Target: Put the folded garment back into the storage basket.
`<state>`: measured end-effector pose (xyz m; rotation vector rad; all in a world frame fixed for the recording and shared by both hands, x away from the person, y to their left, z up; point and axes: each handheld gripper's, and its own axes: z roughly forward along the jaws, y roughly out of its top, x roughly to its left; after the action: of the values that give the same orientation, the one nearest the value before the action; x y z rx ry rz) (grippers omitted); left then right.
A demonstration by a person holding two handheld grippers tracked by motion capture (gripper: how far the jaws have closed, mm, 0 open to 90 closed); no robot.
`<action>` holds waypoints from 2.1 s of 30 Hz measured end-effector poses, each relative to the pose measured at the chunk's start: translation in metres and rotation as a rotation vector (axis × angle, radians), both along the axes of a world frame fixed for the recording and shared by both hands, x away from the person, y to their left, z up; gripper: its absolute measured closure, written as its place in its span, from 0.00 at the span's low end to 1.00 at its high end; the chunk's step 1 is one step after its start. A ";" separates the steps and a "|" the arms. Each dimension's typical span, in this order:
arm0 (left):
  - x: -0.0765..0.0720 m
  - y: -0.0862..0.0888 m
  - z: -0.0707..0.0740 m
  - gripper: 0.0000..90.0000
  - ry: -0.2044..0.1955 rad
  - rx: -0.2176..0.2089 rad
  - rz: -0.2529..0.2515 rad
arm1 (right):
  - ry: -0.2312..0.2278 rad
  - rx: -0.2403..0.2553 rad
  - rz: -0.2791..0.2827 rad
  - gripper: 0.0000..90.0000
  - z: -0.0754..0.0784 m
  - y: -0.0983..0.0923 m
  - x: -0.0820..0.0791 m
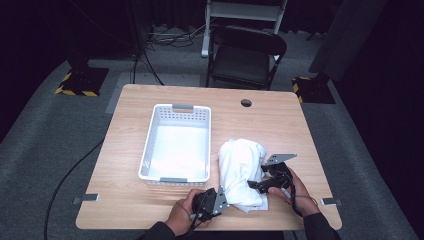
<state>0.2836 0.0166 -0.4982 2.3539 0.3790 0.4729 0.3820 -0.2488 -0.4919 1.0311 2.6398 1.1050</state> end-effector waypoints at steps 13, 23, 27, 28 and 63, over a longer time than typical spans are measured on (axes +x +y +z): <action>0.000 0.000 0.000 0.81 0.005 -0.001 0.002 | 0.034 0.080 0.059 0.63 0.004 -0.003 -0.004; -0.001 0.001 0.003 0.81 -0.033 0.018 0.002 | 0.002 0.094 0.041 0.68 0.006 -0.002 -0.008; -0.001 0.002 0.004 0.81 -0.040 0.018 0.010 | -0.041 0.110 0.020 0.71 0.012 -0.001 -0.013; -0.001 0.003 0.006 0.81 -0.045 0.017 0.012 | -0.046 0.114 0.016 0.71 0.012 -0.001 -0.013; 0.000 0.003 0.010 0.81 -0.059 0.030 0.021 | -0.008 0.095 -0.053 0.50 0.008 0.001 -0.011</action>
<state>0.2835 0.0198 -0.4881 2.3607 0.3720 0.5604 0.3714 -0.2477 -0.4839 1.1043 2.5603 1.2305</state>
